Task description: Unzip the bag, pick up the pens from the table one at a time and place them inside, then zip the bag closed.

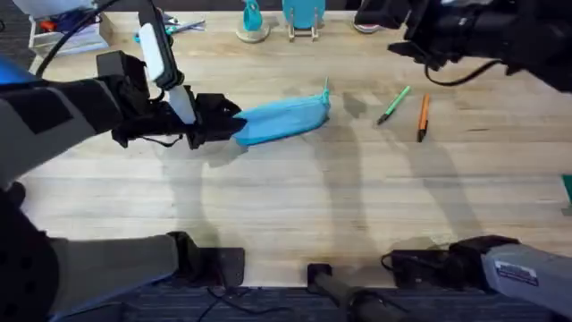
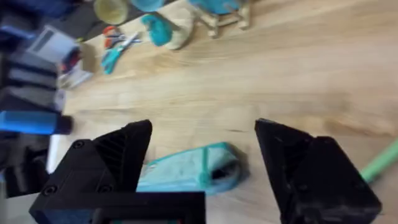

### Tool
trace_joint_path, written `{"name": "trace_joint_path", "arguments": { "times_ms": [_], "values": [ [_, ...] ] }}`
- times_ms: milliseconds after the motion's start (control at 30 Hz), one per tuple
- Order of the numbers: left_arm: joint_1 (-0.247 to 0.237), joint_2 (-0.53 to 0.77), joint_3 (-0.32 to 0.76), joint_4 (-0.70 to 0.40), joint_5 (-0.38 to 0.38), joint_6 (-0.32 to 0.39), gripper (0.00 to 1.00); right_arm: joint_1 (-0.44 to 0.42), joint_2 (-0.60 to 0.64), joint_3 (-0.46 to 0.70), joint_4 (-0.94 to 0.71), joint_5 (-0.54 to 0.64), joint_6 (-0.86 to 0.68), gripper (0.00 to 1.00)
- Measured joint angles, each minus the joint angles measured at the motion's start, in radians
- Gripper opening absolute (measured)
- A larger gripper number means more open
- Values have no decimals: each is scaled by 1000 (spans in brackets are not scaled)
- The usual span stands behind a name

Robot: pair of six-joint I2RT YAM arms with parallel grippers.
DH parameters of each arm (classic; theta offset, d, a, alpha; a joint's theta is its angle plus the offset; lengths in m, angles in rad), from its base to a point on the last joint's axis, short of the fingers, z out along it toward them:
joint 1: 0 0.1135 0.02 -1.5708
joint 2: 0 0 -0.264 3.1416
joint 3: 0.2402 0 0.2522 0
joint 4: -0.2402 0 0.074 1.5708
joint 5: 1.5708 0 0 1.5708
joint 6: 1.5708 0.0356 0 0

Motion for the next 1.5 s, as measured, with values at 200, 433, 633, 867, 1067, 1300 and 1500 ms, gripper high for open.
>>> {"name": "trace_joint_path", "arguments": {
  "times_ms": [200, 433, 633, 867, 1067, 1300, 1500],
  "values": [
    [0, 0, 0, 0, 0, 0, 42, 29, -92, 0, -128, 59, 10, 996],
    [0, 0, 0, 0, 0, 0, 42, 48, -111, 1, -324, 59, 61, 996],
    [0, 0, 0, 0, 0, 0, 42, 50, -111, 1, -339, -13, 79, 996],
    [0, 0, 0, 0, 0, 0, 42, 59, -111, 1, -342, -34, 116, 996],
    [0, 0, 0, 0, 0, 0, 42, 110, -61, 1, -337, -28, 87, 997],
    [0, 0, 0, 0, 0, 0, 42, 147, 17, 1, -300, 7, 61, 997],
    [0, 0, 0, 0, 0, 0, 42, 178, 68, 2, -203, 16, 45, 996]
  ]
}}
